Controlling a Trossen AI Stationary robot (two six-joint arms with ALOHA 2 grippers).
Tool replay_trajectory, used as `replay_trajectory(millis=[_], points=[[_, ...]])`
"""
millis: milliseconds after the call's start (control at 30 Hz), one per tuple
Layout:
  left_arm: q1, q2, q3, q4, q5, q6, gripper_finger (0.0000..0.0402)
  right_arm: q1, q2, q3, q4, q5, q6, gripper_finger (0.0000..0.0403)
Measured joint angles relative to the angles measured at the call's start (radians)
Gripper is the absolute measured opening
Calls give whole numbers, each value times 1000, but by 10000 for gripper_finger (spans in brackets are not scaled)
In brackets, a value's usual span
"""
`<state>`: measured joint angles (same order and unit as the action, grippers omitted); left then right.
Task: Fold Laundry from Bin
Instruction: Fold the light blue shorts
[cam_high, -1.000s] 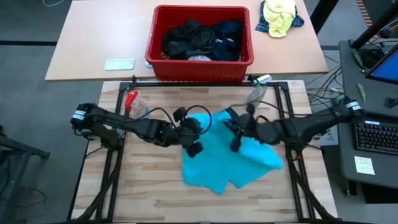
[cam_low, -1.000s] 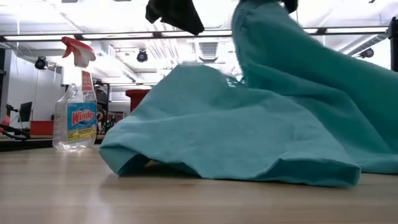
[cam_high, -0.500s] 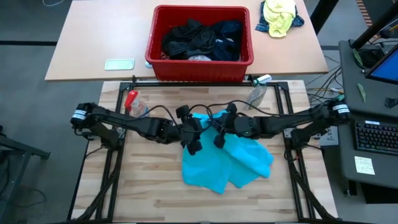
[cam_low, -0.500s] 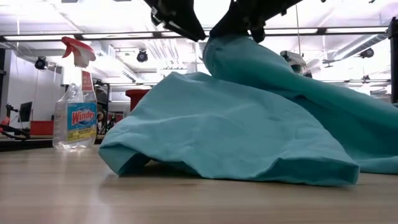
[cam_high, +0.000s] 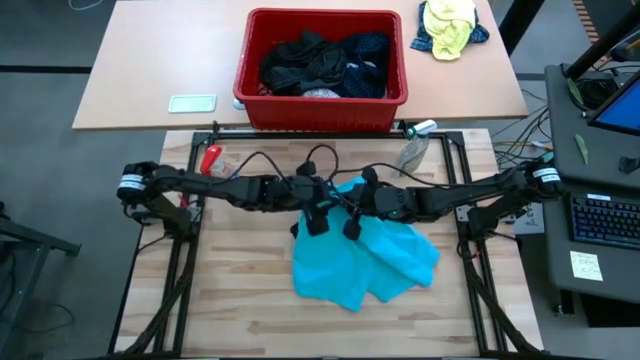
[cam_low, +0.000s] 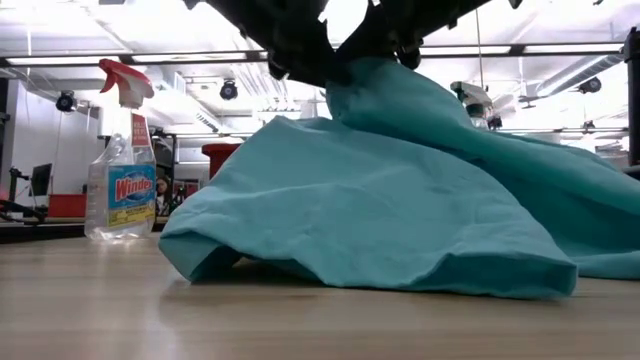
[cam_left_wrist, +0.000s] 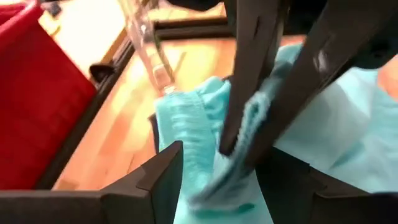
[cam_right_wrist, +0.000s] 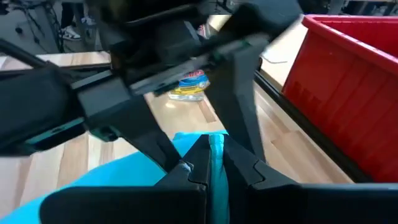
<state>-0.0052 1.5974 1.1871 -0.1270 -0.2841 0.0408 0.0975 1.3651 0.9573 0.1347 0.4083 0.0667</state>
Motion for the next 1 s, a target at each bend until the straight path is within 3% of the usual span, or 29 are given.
replay_trajectory(millis=[100, 233, 300, 467, 667, 833, 1000], points=[[1, -4, -25, 60, 7, 73, 149, 0, -2, 0, -2, 3, 12, 13], [0, -7, -30, 72, 8, 103, 42, -7, -22, 0, -8, 10, 49, 27], [6, -7, -30, 72, 9, 105, 15, -15, -38, 0, -32, 7, 52, 47], [11, -12, -27, 35, -50, 156, 5, -22, -135, 0, -194, 10, 84, 113], [32, -40, -25, -50, -71, 188, 2, -3, -294, 0, -536, -9, 302, 191], [35, -50, -25, -113, -73, 220, 1, 22, -339, 0, -715, -177, 552, 246], [36, -50, -25, -128, -73, 250, 1, 55, -266, 0, -872, -376, 791, 283]])
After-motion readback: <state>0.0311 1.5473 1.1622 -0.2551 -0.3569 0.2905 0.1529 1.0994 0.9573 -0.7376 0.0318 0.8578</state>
